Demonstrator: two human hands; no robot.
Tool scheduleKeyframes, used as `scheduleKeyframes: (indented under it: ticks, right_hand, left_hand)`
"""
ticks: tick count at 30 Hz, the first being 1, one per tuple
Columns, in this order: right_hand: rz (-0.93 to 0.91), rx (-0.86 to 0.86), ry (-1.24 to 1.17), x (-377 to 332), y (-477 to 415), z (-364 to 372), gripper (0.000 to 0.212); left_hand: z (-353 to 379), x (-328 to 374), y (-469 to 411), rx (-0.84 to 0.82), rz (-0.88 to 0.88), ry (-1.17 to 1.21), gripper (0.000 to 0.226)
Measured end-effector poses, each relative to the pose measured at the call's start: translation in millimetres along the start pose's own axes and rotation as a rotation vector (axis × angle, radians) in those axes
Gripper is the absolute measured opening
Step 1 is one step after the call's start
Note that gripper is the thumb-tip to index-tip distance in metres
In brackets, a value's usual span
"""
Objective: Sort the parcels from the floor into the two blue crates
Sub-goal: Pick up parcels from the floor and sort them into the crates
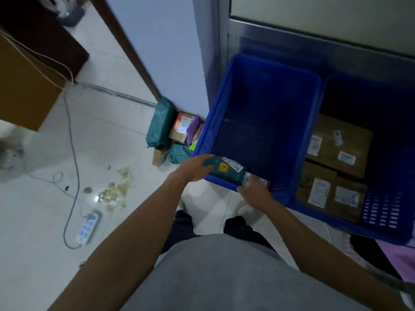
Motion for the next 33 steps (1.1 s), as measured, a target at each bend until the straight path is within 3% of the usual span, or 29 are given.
scheduleKeyframes:
  ticks: [2,5,10,13,17,20,26,33]
  right_hand:
    - [-0.041,-0.003,0.039,-27,1,8,0.036]
    - [-0.059,-0.008,0.105,-67,6,19,0.059]
    - [-0.063,0.069,0.135,-128,-2,54,0.027]
    - [-0.013,0.109,0.102,-157,-18,93,0.024]
    - [0.115,0.086,0.048,-198,-26,157,0.034]
    - [0.193,0.076,0.006,-227,-28,200,0.048]
    - [0.231,0.023,0.025,-275,-46,257,0.044]
    - [0.177,-0.129,0.066,-303,-158,322,0.035]
  left_hand:
    - [-7,-25,6,0.017,-0.023,0.020,0.055]
    - [-19,-63,8,0.018,-0.044,0.040,0.053]
    - [-46,-134,-5,-0.020,-0.036,0.013,0.056]
    - [-69,-184,-19,-0.030,-0.004,0.008,0.056]
    - [-102,-254,-30,-0.085,0.048,0.044,0.054]
    - [-128,-307,-32,-0.104,-0.008,0.079,0.051]
    - [-146,-381,-43,-0.150,-0.092,0.170,0.046]
    - [-116,-448,-119,-0.157,-0.163,0.258,0.031]
Point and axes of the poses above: each hand's wrist, its own y-axis away from the middle knuckle, its own z-axis out of the palm, x = y × z, the point moved 5 cm from there along -y, towards the middle knuckle, and after that the axes turned 1 degree about -z, right-handed, at the moved point
